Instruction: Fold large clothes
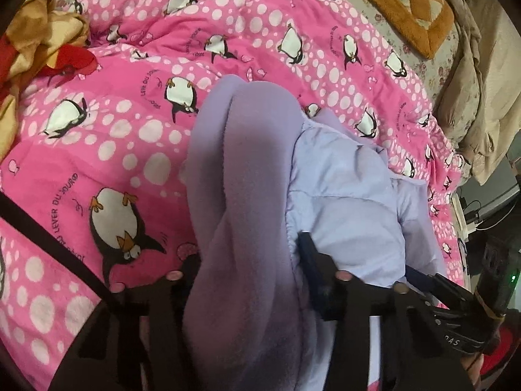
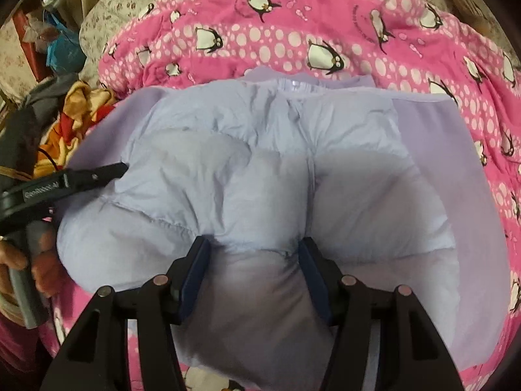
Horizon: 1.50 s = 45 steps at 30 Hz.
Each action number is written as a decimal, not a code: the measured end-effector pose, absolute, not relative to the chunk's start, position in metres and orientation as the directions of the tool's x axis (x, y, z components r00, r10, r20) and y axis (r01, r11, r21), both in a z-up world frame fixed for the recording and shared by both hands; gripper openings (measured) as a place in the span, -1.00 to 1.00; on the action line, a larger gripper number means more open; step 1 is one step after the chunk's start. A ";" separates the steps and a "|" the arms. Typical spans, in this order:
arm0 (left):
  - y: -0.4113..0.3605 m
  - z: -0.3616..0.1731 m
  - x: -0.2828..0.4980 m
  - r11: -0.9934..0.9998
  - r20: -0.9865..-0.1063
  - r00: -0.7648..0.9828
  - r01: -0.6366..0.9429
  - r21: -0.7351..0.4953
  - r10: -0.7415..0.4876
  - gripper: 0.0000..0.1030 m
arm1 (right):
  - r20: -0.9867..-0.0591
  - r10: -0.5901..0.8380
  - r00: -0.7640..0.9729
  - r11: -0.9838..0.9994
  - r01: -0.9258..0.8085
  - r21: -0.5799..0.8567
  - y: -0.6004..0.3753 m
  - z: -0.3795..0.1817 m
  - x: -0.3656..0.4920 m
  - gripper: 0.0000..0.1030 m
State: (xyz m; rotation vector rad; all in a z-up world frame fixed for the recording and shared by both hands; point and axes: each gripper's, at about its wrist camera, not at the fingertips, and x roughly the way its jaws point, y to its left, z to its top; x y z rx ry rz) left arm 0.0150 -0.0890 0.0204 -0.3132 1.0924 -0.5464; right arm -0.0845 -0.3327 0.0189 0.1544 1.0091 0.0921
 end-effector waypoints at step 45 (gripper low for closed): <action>-0.098 0.022 0.009 0.869 -0.782 0.381 0.253 -0.425 -0.493 -0.69 | -0.751 0.175 0.637 0.967 0.034 0.254 -0.355 0.039 -0.076 -0.12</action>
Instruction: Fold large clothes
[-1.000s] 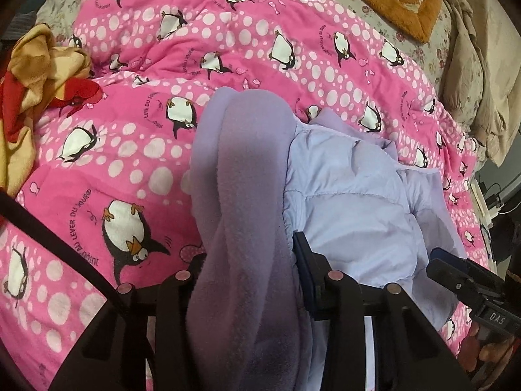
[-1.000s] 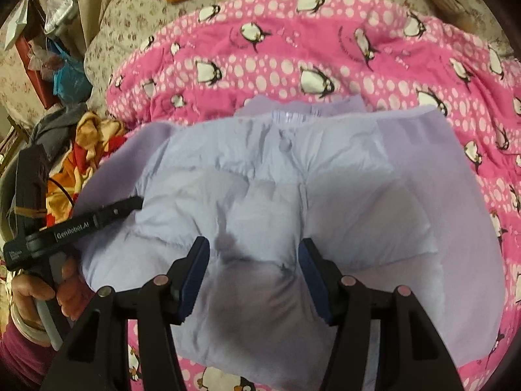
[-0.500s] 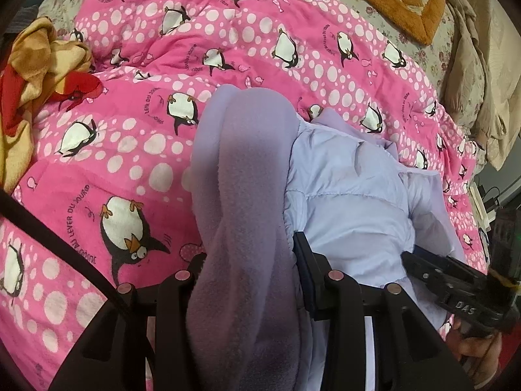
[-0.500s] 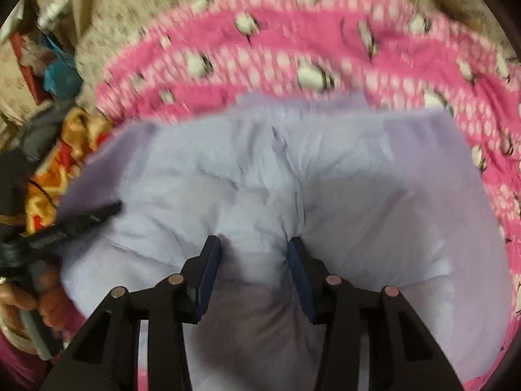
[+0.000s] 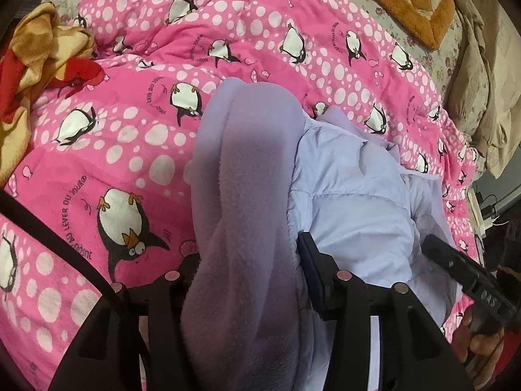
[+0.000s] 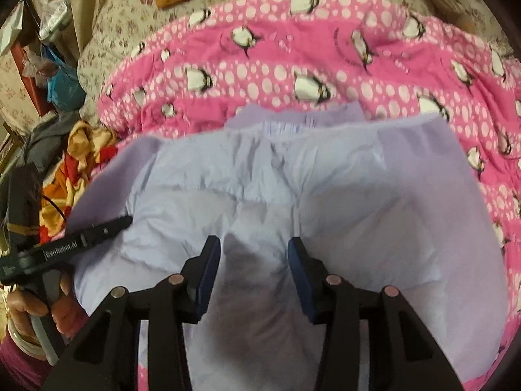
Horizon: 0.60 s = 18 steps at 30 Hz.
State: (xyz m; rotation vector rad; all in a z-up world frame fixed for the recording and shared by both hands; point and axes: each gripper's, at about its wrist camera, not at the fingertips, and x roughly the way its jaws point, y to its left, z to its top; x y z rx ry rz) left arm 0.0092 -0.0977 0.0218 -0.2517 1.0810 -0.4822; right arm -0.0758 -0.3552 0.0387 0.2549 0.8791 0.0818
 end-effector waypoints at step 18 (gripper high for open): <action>-0.236 0.144 -0.060 0.573 -0.590 0.187 0.582 -0.577 -0.785 -1.00 | -0.721 0.267 0.639 0.824 0.237 0.515 -0.463 0.043 -0.082 0.04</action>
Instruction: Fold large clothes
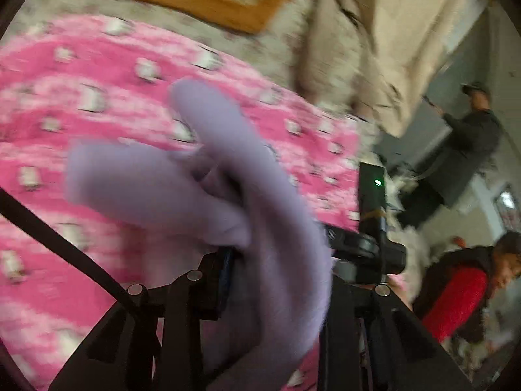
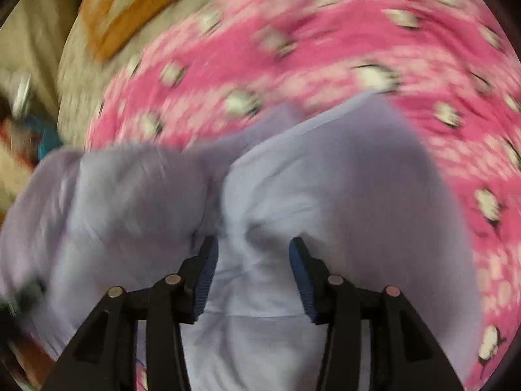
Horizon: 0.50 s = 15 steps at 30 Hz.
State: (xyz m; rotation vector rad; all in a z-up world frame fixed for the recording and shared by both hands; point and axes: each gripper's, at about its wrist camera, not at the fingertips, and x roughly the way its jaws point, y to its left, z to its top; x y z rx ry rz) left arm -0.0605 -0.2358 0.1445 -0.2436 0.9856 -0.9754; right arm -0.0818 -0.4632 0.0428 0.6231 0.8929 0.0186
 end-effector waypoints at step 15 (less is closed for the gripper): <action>-0.278 0.136 -0.095 0.295 -0.487 -0.093 0.691 -0.660 -0.869 -0.46 | -0.609 0.316 0.727 0.531 0.396 0.749 -0.540 0.011 -0.115 0.23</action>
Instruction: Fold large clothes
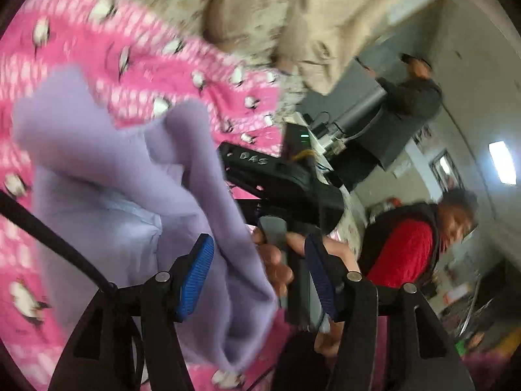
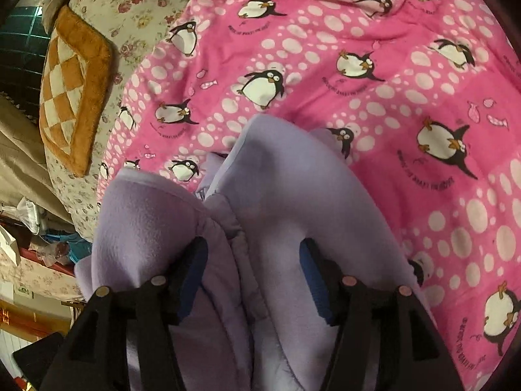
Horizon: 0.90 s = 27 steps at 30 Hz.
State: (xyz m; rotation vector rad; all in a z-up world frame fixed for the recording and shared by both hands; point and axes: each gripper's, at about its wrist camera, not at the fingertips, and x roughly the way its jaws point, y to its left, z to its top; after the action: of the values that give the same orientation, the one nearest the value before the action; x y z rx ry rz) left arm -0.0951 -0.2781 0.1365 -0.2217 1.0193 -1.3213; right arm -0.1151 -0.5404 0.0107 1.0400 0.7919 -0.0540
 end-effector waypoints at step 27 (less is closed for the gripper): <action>-0.233 0.060 -0.115 0.479 -0.540 0.071 0.568 -0.669 -0.838 -0.46 | -0.708 0.234 0.666 0.925 0.073 0.374 -0.423 0.075 -0.117 0.69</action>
State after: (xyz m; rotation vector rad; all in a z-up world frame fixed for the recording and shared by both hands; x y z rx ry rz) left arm -0.1153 -0.2328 0.0600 -0.3154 1.0478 -1.0840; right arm -0.1173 -0.4234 0.0747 0.3918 0.8421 0.0939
